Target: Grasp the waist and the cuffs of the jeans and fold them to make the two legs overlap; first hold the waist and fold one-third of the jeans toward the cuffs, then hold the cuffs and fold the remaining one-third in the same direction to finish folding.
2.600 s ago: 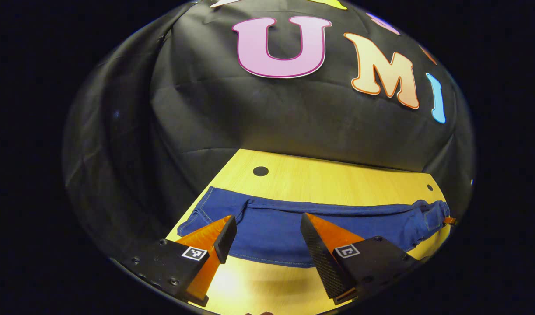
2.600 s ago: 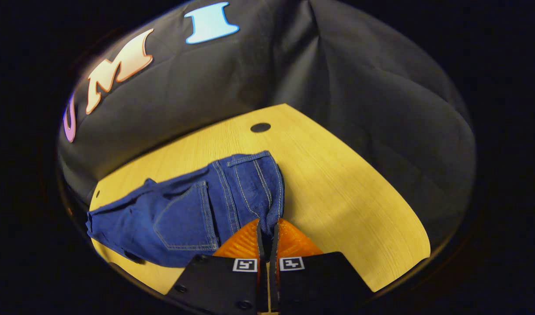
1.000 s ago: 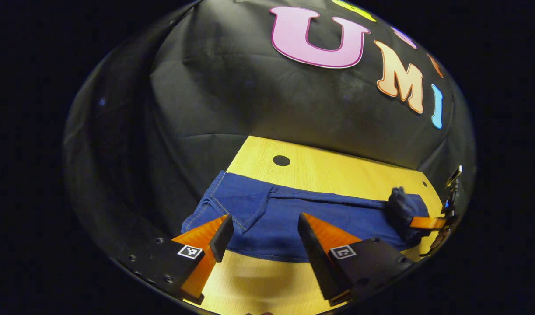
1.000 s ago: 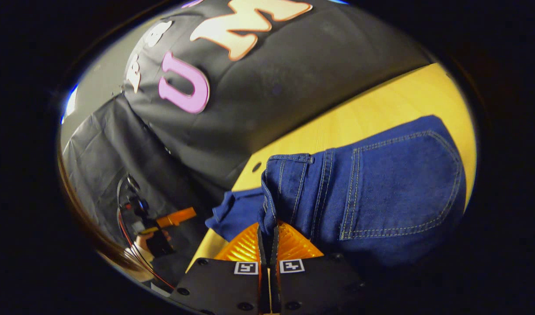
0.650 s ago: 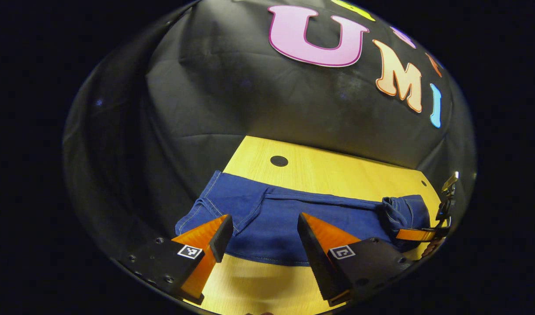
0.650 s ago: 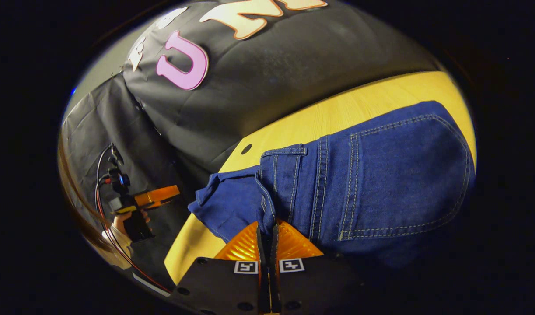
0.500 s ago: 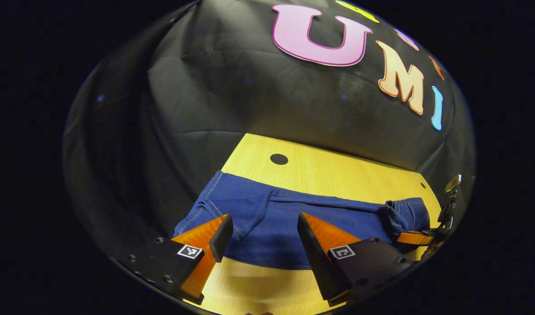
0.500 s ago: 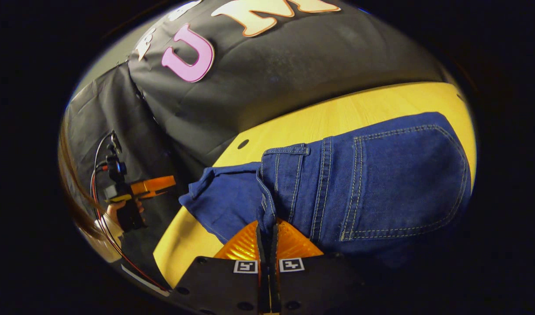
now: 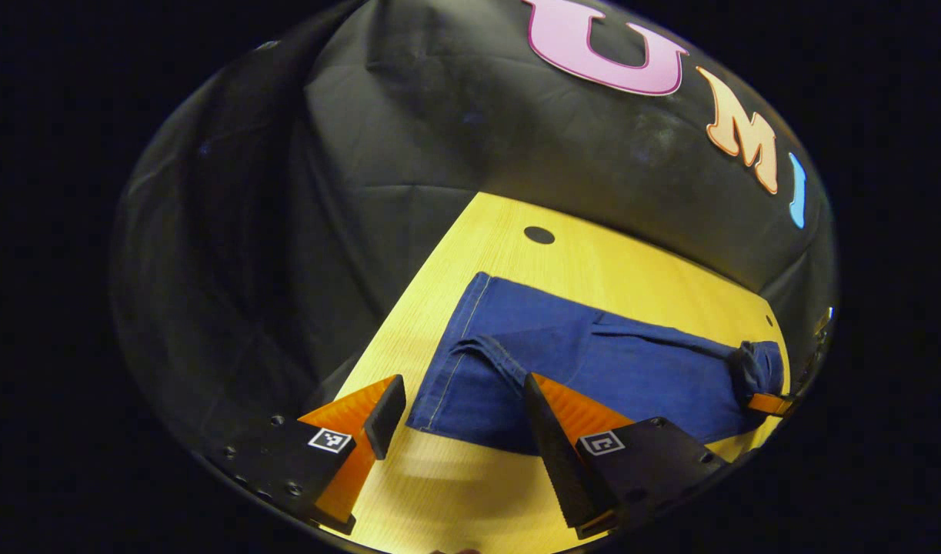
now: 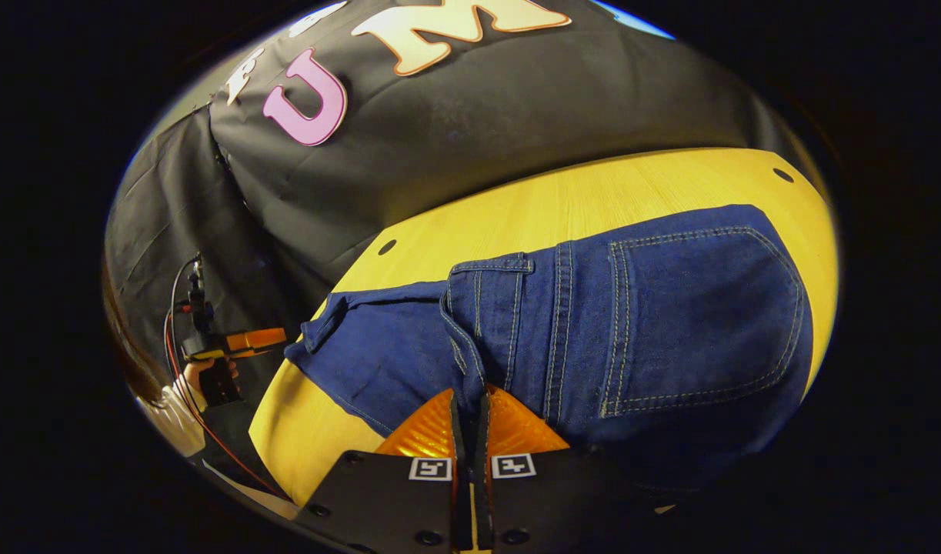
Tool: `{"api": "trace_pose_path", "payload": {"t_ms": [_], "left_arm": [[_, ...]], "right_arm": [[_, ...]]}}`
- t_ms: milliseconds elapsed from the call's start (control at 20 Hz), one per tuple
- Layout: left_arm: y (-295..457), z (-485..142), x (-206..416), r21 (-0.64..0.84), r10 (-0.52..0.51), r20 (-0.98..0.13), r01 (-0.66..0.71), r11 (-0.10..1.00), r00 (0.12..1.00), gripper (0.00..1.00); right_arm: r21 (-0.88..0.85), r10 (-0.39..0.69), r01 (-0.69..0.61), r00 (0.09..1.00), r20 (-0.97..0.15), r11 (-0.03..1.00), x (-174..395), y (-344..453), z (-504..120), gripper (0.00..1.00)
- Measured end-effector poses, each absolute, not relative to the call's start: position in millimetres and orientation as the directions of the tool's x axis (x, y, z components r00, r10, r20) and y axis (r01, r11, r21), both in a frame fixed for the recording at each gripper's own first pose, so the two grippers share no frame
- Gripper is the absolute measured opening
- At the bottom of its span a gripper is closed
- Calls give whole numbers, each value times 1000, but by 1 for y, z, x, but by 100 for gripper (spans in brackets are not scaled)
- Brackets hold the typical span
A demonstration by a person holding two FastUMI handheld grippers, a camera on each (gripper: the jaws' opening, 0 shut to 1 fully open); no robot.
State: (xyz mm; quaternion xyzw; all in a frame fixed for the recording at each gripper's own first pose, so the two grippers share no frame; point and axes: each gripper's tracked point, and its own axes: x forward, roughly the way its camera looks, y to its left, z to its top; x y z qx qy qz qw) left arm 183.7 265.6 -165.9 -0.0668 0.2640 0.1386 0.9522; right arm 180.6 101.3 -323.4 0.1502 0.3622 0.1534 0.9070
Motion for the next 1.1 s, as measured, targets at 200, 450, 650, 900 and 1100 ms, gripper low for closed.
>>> {"api": "trace_pose_path", "payload": {"t_ms": [200,450,650,900,1100], "left_arm": [[266,-174,185,-108,217,-526,-318,942,822,92],[265,-173,182,-105,225,-538,-330,938,812,92],[268,-174,178,-116,221,-540,-332,936,812,92],[280,-178,173,-46,269,-536,-347,937,800,82],[291,-174,170,-8,309,-530,-369,930,790,52]], "right_arm": [[414,399,-159,695,-598,896,177,107,-316,18],[523,446,-148,736,-509,840,175,112,-271,63],[637,439,-129,825,-357,760,183,97,-208,85],[614,269,-43,921,-281,788,182,38,-164,97],[610,184,20,945,-270,792,165,8,-151,97]]}}
